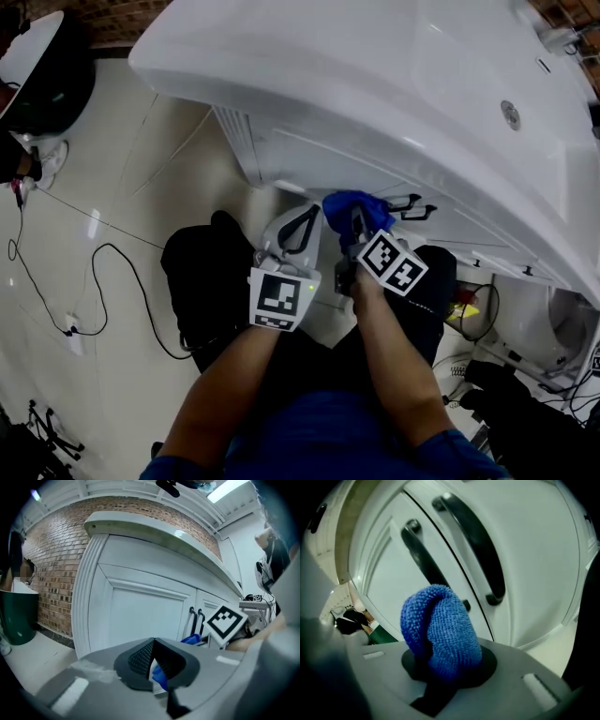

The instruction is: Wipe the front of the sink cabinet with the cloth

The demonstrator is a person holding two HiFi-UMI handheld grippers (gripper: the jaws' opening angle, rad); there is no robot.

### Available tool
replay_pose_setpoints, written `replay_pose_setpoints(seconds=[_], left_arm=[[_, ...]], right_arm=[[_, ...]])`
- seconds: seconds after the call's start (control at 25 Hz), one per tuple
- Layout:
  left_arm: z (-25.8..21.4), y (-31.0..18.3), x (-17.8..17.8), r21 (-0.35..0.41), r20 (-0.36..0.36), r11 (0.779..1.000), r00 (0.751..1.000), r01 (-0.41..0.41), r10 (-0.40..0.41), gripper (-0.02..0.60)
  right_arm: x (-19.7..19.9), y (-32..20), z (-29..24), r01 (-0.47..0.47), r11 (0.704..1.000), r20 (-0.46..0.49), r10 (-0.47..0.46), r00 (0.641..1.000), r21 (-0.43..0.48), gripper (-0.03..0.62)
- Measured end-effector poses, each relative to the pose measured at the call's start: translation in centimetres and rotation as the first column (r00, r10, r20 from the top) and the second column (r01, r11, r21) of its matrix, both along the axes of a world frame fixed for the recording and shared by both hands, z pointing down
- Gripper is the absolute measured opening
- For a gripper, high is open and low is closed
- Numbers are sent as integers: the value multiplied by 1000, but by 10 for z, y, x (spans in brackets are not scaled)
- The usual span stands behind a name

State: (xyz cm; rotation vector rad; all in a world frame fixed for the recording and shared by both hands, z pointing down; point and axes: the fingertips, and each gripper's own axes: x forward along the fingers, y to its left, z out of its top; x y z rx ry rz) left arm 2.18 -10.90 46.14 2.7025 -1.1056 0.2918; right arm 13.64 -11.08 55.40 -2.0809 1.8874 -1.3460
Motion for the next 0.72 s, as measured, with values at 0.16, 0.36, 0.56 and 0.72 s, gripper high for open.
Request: replay_pose_setpoints(seconds=[0.16, 0.36, 0.56, 0.72], left_arm=[[8, -7, -4, -35, 15, 999, 1000, 1, 0, 2], [15, -11, -8, -54, 38, 999, 999, 9, -7, 2], [20, -7, -1, -63, 51, 998, 999, -12, 16, 2], [22, -12, -4, -63, 57, 998, 998, -18, 21, 2]], right_arm=[[5, 1, 51, 7, 994, -19, -9, 1000, -106, 71], [0, 2, 107, 52, 976, -7, -54, 998, -213, 71], [9, 10, 138, 79, 954, -30, -91, 995, -291, 71], [1, 10, 133, 94, 959, -16, -102, 995, -269, 72]])
